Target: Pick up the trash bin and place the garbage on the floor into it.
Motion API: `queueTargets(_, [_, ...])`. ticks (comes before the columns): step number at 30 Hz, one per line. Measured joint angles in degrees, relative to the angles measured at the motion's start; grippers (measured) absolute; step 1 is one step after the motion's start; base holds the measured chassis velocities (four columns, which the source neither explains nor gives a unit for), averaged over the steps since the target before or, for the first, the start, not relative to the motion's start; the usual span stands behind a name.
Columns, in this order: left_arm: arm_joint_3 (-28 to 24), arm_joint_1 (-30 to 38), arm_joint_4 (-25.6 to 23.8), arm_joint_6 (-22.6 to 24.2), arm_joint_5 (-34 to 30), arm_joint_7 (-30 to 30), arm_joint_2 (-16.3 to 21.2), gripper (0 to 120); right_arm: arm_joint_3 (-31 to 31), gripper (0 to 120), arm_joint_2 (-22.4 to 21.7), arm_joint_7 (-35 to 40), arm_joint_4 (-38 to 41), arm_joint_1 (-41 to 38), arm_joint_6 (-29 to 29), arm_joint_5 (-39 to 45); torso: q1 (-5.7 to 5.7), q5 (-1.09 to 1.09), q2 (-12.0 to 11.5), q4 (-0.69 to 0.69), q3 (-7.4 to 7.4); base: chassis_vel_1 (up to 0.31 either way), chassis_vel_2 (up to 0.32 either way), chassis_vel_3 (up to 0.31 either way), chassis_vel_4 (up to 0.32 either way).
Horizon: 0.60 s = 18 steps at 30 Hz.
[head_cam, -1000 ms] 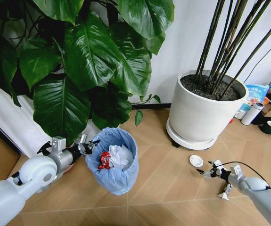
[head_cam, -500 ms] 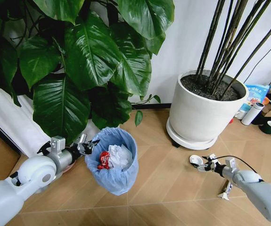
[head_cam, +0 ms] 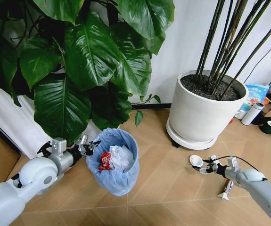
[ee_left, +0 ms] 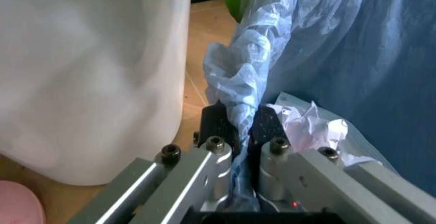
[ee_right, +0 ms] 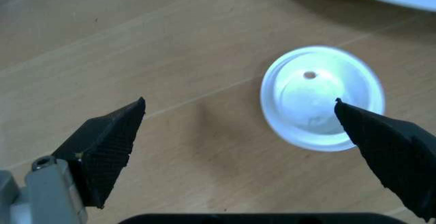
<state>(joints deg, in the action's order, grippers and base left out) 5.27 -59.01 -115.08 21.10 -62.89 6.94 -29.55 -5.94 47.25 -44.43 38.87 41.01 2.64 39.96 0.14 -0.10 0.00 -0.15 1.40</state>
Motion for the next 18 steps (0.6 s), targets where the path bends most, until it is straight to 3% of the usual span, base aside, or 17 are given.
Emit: queueTargets(18, [0.0, 0.0, 0.7, 0.0, 0.1, 0.0, -1.2, 0, -1.4, 100, 4.8, 1.9, -7.3, -4.7, 1.9, -6.1, 0.0, -0.01, 0.0, 0.01, 0.0, 0.0, 0.0, 0.0, 0.0])
